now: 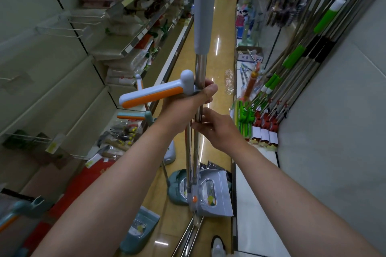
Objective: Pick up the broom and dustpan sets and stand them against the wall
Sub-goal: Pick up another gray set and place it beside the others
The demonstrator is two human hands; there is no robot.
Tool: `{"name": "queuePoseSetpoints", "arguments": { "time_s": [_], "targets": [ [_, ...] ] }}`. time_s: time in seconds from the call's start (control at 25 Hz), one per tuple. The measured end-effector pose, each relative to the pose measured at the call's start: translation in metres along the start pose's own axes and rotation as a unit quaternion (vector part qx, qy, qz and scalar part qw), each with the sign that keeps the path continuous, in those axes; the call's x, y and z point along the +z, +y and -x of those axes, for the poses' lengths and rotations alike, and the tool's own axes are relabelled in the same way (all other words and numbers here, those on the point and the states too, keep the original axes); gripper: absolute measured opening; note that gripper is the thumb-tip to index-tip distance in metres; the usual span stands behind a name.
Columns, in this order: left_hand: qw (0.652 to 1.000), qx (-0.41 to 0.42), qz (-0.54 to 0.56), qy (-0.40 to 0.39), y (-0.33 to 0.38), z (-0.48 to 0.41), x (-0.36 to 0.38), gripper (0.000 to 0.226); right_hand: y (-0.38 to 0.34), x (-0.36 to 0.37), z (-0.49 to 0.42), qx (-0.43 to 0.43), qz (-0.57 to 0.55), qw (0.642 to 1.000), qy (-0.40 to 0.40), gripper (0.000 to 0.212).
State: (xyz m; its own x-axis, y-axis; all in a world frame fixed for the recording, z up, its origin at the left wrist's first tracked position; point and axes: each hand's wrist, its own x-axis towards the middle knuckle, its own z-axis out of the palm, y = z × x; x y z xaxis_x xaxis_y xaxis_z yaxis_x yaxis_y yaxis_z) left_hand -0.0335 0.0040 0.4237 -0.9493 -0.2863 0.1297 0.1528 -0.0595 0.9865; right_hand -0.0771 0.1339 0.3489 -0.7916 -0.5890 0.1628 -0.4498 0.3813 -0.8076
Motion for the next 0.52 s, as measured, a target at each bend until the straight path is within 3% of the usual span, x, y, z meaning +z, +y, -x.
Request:
{"name": "queuePoseSetpoints", "arguments": {
  "time_s": [0.28, 0.4, 0.52],
  "targets": [
    [0.994, -0.037, -0.022, -0.104, -0.017, 0.003, 0.048, 0.009, 0.031, -0.033, 0.044, 0.062, -0.016, 0.998, 0.019, 0.027],
    [0.989, -0.054, -0.019, -0.134, -0.024, 0.008, 0.079, 0.01, 0.041, -0.051, 0.068, 0.097, -0.011, 0.994, 0.056, 0.013],
    [0.984, -0.065, -0.015, -0.167, -0.031, 0.015, 0.108, 0.015, 0.05, -0.063, 0.095, 0.129, -0.017, 0.987, 0.092, 0.016]
  ]
}}
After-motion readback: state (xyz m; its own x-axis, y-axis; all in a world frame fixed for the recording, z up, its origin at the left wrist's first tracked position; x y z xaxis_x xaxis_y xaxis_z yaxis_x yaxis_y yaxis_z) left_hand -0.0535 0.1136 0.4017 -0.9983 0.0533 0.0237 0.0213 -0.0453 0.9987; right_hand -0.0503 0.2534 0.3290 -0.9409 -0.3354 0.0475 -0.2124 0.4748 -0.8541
